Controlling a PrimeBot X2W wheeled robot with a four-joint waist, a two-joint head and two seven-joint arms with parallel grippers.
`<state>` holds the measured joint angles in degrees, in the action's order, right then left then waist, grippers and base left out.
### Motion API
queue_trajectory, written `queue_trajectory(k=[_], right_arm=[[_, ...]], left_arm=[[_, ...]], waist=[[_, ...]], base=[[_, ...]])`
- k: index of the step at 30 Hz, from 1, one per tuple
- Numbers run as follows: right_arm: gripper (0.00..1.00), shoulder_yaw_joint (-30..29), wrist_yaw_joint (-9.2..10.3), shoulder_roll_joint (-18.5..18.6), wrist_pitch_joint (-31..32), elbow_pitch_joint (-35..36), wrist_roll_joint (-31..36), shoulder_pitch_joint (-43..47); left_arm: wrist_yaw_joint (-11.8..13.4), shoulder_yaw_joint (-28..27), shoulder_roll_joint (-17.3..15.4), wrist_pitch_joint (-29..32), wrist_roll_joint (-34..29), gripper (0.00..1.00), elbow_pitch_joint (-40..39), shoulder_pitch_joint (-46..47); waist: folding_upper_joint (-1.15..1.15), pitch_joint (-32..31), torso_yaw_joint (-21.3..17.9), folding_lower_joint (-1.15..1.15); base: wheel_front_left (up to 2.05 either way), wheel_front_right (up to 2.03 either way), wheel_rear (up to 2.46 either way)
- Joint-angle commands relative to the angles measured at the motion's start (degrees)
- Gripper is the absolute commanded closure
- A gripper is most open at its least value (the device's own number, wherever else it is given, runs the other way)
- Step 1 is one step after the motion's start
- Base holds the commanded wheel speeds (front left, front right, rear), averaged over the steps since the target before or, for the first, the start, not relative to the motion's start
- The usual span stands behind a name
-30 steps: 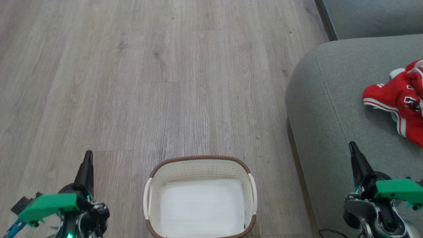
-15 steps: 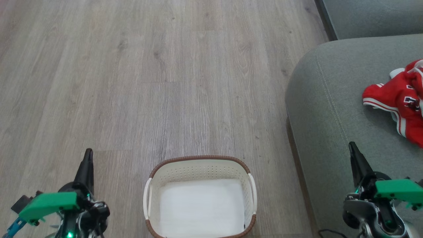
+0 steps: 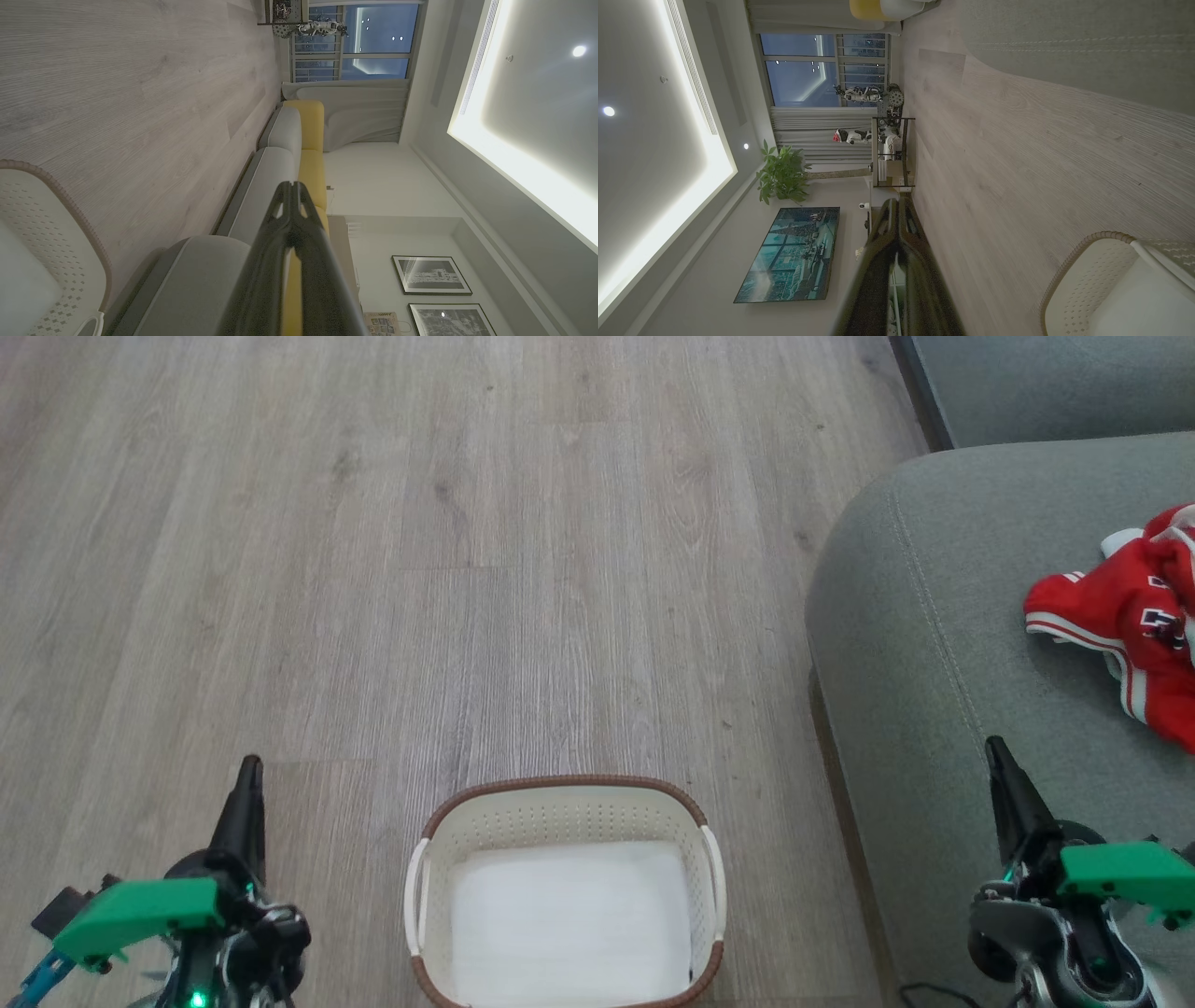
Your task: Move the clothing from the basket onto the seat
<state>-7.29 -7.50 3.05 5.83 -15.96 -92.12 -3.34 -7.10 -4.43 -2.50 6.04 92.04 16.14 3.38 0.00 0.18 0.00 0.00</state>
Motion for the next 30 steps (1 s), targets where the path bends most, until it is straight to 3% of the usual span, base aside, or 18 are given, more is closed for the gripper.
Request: queue_trajectory(k=[1, 30], right_arm=[[1.00, 0.9, 0.01, 0.0, 0.6, 1.9, -0.1, -2.8], [1.00, 0.8, 0.01, -0.1, 0.6, 1.9, -0.1, -2.8]], left_arm=[[-0.4, -2.1, -0.4, 0.5, 0.1, 1.00, -2.1, 2.8], [-0.4, -2.1, -0.4, 0.5, 0.1, 1.00, -2.1, 2.8]], waist=[[0.00, 0.0, 0.0, 0.00], [0.00, 0.0, 0.0, 0.00]], base=[[0.00, 0.00, 0.00], [0.00, 0.00, 0.00]])
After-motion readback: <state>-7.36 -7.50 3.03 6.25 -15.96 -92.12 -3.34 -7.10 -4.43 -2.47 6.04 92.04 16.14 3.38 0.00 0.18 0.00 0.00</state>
